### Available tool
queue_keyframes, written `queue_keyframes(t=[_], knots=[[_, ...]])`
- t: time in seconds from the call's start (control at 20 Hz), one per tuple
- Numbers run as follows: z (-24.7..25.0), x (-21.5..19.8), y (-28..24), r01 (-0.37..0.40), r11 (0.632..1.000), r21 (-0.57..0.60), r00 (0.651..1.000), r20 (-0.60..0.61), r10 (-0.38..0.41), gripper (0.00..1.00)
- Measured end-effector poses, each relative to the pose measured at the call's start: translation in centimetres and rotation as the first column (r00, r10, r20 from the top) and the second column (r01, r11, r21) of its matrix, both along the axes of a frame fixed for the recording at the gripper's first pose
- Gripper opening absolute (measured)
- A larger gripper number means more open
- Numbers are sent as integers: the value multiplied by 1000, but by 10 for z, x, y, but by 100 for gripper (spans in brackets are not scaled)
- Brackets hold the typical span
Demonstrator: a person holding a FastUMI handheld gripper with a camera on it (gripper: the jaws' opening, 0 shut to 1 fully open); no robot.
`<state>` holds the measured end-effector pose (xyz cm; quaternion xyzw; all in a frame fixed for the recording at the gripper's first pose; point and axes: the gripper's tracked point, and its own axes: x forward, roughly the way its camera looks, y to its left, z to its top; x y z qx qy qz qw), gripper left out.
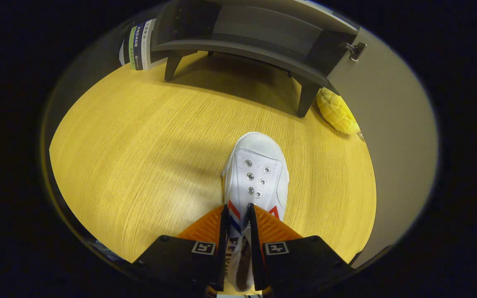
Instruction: Open the shoe cabinet door, grab the shoes and put them into the shoe cabinet, then close the shoe cabinet door.
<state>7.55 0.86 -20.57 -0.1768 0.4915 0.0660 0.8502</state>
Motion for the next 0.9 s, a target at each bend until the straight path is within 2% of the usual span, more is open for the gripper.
queue_keyframes(t=[0.1, 0.15, 0.3, 0.55, 0.65, 0.9], knots=[[2, -2, 2, -31, 999, -7, 999, -9, 31, 21], [1, 2, 1, -29, 1000, 4, 1000, -7, 29, 21], [1, -9, 5, 12, 996, 89, 998, -57, -7, 3], [29, -6, 13, 21, 992, 122, 1000, -5, -20, 2], [47, -1, 18, -8, 993, 120, 999, 42, 3, 2], [140, 5, 51, -63, 984, 169, 977, 210, 27, 2]])
